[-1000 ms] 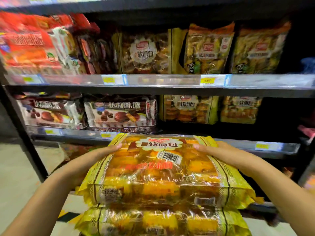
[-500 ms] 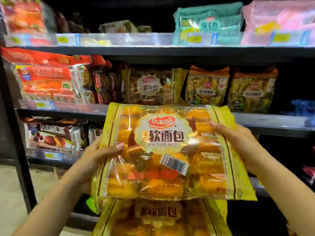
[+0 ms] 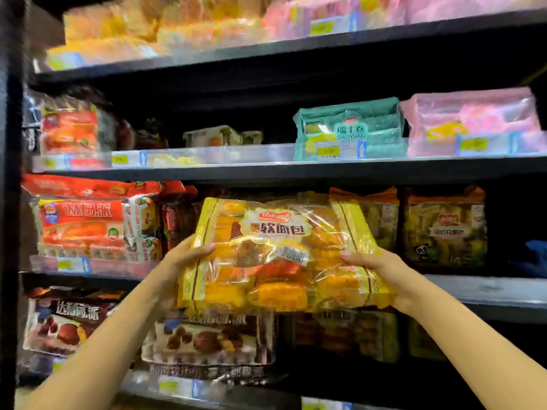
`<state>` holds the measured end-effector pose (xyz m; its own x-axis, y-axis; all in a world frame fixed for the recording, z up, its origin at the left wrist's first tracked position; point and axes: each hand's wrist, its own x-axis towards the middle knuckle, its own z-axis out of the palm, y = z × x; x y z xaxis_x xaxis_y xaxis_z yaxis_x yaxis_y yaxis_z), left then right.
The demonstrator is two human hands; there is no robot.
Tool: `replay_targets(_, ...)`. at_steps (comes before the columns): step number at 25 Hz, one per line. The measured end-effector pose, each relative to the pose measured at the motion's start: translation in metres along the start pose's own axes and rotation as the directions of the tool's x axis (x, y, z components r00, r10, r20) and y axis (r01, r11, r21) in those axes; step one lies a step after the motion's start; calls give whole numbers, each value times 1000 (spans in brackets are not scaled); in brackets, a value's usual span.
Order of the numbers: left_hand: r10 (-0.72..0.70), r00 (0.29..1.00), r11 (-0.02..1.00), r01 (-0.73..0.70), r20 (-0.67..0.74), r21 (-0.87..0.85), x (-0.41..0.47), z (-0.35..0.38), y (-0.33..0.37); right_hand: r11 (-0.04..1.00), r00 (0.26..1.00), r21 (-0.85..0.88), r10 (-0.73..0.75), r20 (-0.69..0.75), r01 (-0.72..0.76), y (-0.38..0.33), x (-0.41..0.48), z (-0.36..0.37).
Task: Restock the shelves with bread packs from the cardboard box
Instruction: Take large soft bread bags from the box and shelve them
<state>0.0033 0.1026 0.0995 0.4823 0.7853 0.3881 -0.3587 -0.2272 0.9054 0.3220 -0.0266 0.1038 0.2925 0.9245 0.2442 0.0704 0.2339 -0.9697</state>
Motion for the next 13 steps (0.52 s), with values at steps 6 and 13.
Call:
replay_targets(6,-105,991,985,115,-83,127,85,-19,14,996,995,-4,90,-30,-91,-27,70,4)
replay_targets(13,-11,964,984,59,-265,171,155,-35,-8,975,981,-122,179,-81,-188,-6,147,11)
